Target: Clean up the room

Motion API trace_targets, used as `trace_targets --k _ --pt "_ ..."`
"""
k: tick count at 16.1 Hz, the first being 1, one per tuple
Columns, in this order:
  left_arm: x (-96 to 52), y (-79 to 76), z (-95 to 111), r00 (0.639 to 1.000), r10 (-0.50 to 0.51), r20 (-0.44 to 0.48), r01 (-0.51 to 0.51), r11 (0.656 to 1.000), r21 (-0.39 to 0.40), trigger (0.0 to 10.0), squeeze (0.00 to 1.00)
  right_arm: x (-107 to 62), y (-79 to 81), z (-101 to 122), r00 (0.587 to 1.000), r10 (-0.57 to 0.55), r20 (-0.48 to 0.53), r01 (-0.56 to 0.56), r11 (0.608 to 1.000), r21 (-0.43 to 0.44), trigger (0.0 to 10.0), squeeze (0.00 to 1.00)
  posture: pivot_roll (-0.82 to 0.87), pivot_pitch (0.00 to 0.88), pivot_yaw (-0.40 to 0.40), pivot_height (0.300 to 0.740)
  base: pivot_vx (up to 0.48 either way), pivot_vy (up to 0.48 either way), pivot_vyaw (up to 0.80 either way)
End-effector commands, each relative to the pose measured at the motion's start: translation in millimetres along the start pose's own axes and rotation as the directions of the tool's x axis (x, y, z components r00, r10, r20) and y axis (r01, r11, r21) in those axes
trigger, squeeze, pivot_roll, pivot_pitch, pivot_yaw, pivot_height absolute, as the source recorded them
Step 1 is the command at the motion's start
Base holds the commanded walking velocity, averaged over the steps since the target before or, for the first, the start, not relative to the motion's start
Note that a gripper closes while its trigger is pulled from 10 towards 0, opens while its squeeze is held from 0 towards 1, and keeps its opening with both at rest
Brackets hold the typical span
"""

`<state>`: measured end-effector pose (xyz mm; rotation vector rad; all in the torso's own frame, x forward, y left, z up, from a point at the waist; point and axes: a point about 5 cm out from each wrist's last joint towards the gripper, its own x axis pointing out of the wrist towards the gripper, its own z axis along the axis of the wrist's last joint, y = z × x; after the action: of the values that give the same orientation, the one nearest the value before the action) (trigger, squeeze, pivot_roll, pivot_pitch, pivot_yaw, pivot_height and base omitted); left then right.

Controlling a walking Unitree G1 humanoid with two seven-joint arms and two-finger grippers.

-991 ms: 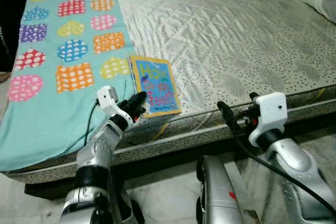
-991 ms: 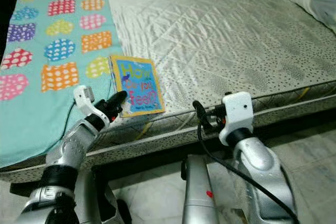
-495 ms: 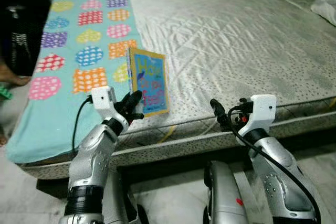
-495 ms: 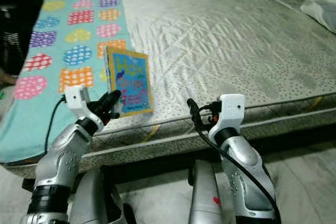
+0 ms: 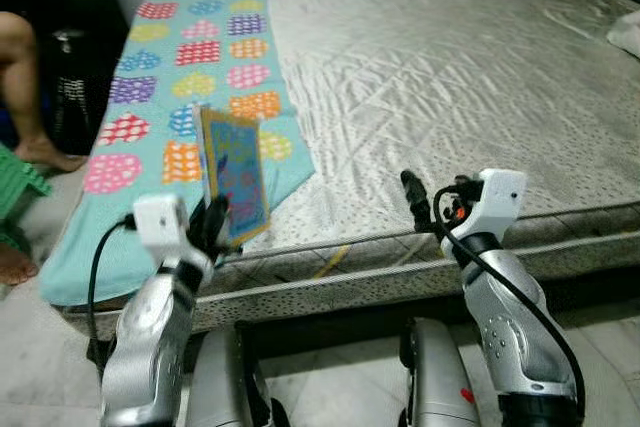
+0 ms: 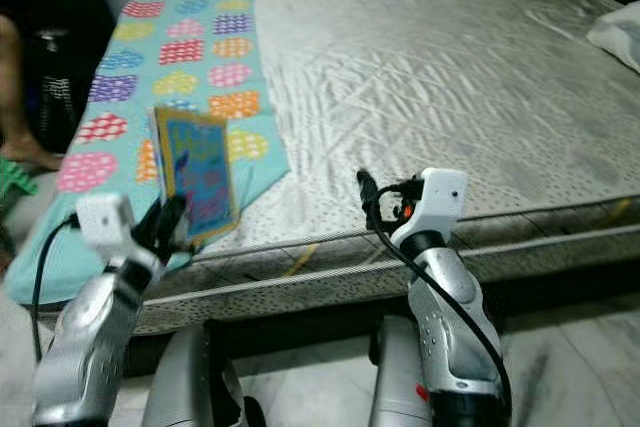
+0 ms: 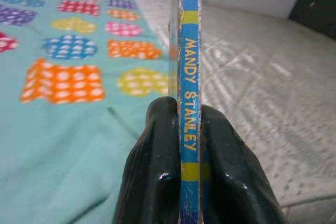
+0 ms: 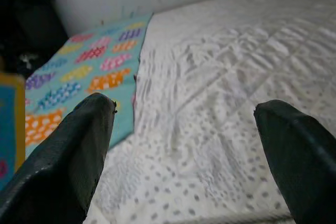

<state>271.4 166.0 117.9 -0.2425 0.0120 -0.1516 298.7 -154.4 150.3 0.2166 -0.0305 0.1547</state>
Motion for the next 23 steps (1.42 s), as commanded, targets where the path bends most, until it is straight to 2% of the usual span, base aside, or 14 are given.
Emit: trace_targets --k 1,3,5,6,7,9,11,17,21,23 --pt "-2.7 -11.0 14.5 0.996 -0.043 0.072 0.039 0.997 0.066 0.0 0.0 3.9 2.5 1.6 0.999 -0.009 0.031 0.009 1.0 0.018 10.0 0.0 -0.2 0.0 0.104 0.526 0.0 0.0 0.0" --pt "-3.0 -14.1 17.4 0.995 -0.034 0.09 0.026 0.996 0.082 0.0 0.0 6.7 5.0 4.8 0.998 -0.008 0.064 0.007 1.0 0.028 10.0 0.0 -0.2 0.0 0.121 0.526 0.0 0.0 0.0" --pt "2.0 -23.7 22.5 0.991 -0.051 0.121 0.046 0.998 0.048 0.0 0.0 8.8 5.9 7.2 0.996 -0.023 0.086 0.02 0.999 0.034 10.0 0.0 -0.22 0.0 0.133 0.53 0.0 0.0 0.0" --pt "2.2 -25.7 21.1 0.991 -0.059 0.117 0.053 0.997 0.052 4.1 0.0 7.6 6.4 6.1 0.996 -0.025 0.088 0.022 0.999 0.035 10.0 0.0 -0.22 0.0 0.136 0.535 0.0 0.0 0.0" --pt "2.1 -28.7 16.8 0.992 -0.069 0.102 0.064 0.997 0.053 10.0 0.0 5.5 7.1 4.6 0.995 -0.028 0.092 0.025 0.999 0.035 10.0 0.0 -0.23 0.0 0.142 0.545 0.0 0.0 0.0" --pt "2.0 -31.9 7.5 0.995 -0.078 0.065 0.074 0.996 0.058 10.0 0.0 3.4 2.2 4.0 0.992 -0.059 0.107 0.056 0.998 0.033 10.0 0.0 -0.25 0.0 0.158 0.57 0.0 0.0 0.0" --pt "7.3 -27.8 5.4 0.997 -0.052 0.052 0.049 0.997 0.064 10.0 0.0 4.5 -4.3 6.5 0.989 -0.087 0.124 0.084 0.996 0.03 10.0 0.0 -0.26 0.0 0.171 0.595 0.0 0.0 0.0" --pt "13.0 -32.1 9.0 0.993 -0.092 0.077 0.083 0.99 0.113 10.0 0.0 -1.1 -11.3 6.1 0.984 -0.11 0.138 0.111 0.994 0.002 10.0 0.0 -0.28 0.0 0.185 0.655 0.0 0.0 0.0" --pt "12.4 -35.3 5.9 0.994 -0.085 0.075 0.074 0.988 0.138 10.0 0.0 -0.6 -13.0 7.4 0.981 -0.125 0.147 0.127 0.992 -0.005 10.0 0.0 -0.28 0.0 0.19 0.705 0.0 0.0 0.0" --pt "13.8 -33.5 7.5 0.994 -0.062 0.091 0.044 0.982 0.182 10.0 0.0 0.0 -15.7 10.0 0.978 -0.133 0.158 0.137 0.991 -0.011 10.0 0.0 -0.28 0.0 0.189 0.73 0.0 0.0 0.0"
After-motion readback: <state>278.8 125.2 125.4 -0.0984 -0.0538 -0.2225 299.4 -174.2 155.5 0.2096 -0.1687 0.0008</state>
